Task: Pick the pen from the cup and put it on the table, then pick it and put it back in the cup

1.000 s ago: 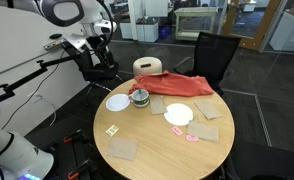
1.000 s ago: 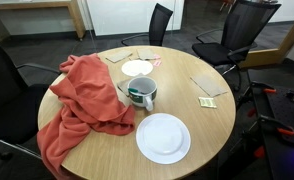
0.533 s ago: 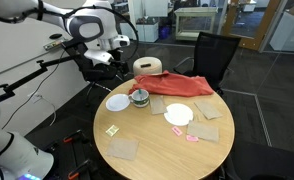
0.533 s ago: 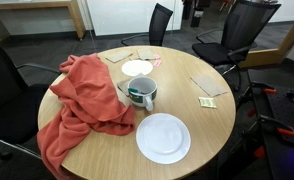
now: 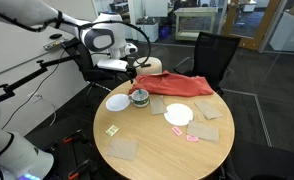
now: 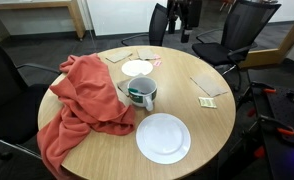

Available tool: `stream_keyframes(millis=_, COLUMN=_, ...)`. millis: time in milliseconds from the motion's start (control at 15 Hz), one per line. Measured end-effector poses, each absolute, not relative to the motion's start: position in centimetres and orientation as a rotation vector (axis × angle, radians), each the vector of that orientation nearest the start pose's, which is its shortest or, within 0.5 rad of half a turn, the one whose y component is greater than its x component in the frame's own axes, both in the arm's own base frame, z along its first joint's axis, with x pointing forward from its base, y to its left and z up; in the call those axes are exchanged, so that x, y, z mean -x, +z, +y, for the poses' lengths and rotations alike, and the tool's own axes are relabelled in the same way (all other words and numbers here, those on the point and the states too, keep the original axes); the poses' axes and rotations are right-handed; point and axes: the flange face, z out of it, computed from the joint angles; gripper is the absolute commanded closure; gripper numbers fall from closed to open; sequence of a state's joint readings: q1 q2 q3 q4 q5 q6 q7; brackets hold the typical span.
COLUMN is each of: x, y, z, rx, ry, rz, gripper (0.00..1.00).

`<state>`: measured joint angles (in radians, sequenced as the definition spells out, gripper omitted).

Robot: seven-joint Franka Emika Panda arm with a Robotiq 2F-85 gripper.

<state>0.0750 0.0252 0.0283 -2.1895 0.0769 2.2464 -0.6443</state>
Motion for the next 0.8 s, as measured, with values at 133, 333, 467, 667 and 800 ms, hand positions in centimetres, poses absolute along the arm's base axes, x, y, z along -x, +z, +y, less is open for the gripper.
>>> stream_keyframes(millis=133, x=-53.6, y=37.9, z=5.8, rx=2.903, ry=-0.076, rz=-1.061, gripper=0.0)
stream_keyframes(millis=333, x=-53.6, y=38.0, z=5.8, rx=2.903, ry=-0.078, rz=-1.061, gripper=0.0)
stream_keyframes(millis=467, x=-53.6, y=38.0, z=5.8, rx=2.903, ry=-0.078, rz=-1.061, gripper=0.0)
stream_keyframes(millis=667, x=-53.7, y=37.5, z=6.1, rx=2.909, ry=-0.062, rz=-1.095, gripper=0.0)
stream_keyframes(millis=800, x=-54.0, y=36.6, z=6.6, rx=2.906, ry=-0.059, rz=-1.122, gripper=0.0)
